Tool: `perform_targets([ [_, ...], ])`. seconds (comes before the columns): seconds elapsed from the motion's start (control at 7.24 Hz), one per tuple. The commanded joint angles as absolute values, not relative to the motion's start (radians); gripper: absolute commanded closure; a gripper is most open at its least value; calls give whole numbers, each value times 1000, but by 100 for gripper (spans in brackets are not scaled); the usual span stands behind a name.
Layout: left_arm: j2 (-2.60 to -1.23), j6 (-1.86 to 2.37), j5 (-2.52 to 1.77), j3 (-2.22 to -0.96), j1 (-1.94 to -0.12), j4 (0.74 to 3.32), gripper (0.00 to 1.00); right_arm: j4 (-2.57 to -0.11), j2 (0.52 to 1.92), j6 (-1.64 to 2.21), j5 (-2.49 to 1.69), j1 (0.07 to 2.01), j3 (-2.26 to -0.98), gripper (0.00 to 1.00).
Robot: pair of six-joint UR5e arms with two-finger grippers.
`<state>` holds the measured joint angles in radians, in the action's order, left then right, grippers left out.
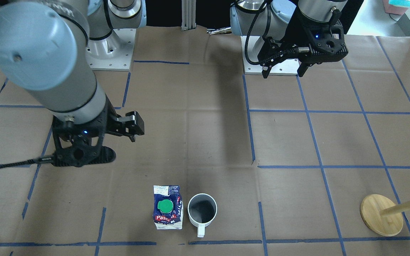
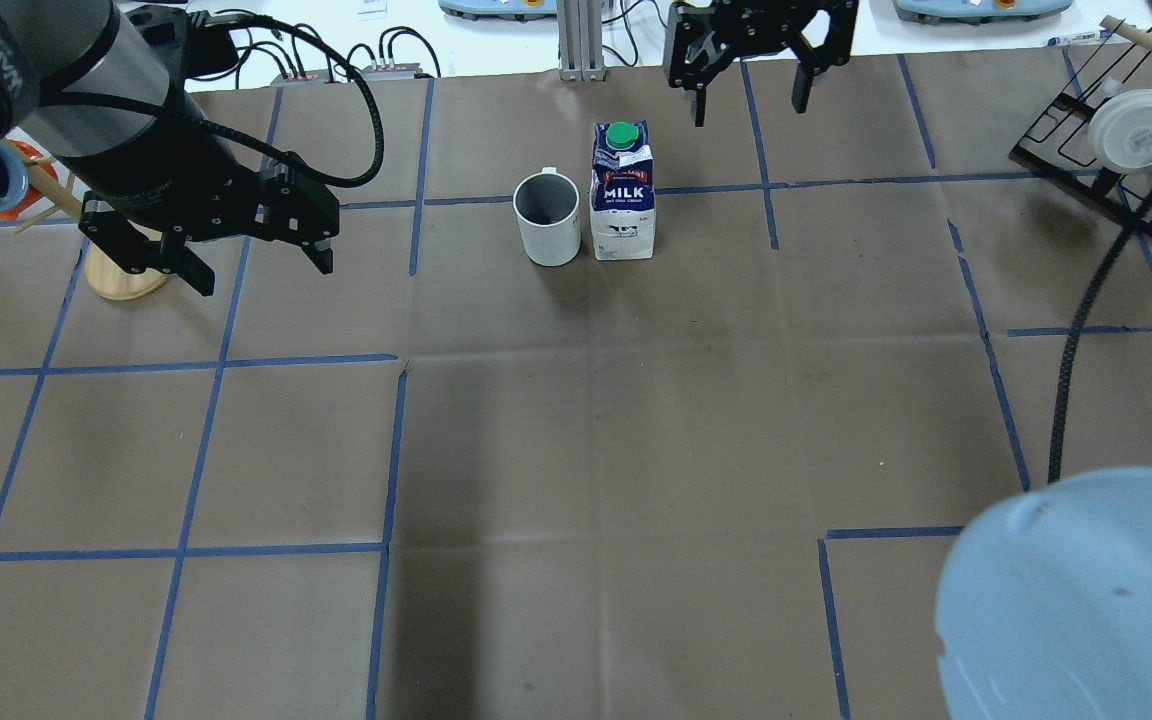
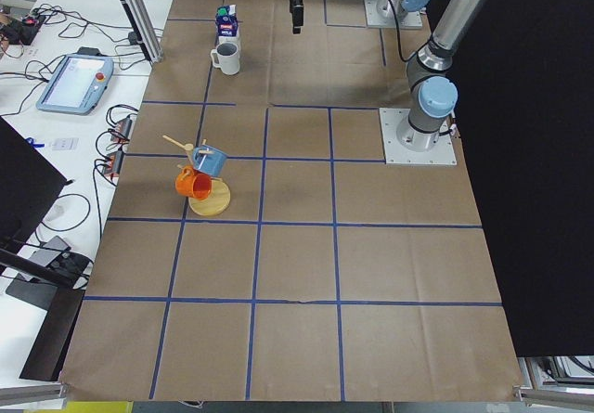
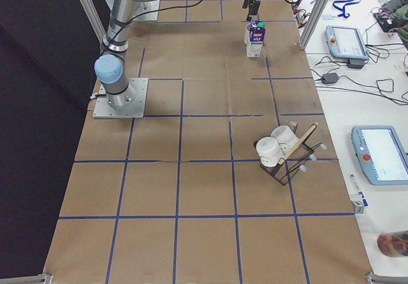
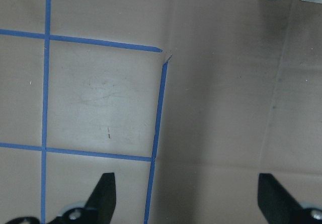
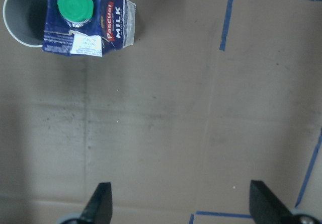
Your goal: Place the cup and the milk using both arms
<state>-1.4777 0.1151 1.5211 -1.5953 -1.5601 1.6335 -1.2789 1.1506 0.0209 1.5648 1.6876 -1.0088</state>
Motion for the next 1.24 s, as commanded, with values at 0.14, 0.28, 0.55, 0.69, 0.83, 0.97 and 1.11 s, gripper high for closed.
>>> perform_targets([
  [0.14, -1477, 115, 1520, -1595, -1560, 1634, 0, -1363, 1427, 8, 1556, 1588, -1372, 5],
  [0.28, -1477, 115, 1522, -1595, -1560, 1634, 0, -1443, 1509, 18, 1546, 1579, -1491, 2],
  [0.55, -1477, 115, 1520, -1595, -1560, 1634, 0, -1681, 1612, 23, 1557, 1572, -1708, 0],
  [0.69, -1477, 115, 1522, -1595, -1560, 1634, 0, -1689, 1621, 26, 1555, 1572, -1718, 0],
  [0.83, -1477, 115, 1520, -1595, -1560, 1634, 0, -1677, 1629, 63, 1558, 1572, -1712, 0],
  [0.97, -1477, 115, 1522, -1595, -1560, 1634, 0, -1646, 1628, 86, 1560, 1574, -1691, 0],
  [1.11, -1477, 115, 1522, -1595, -1560, 1634, 0, -1635, 1618, 86, 1562, 1574, -1669, 0],
])
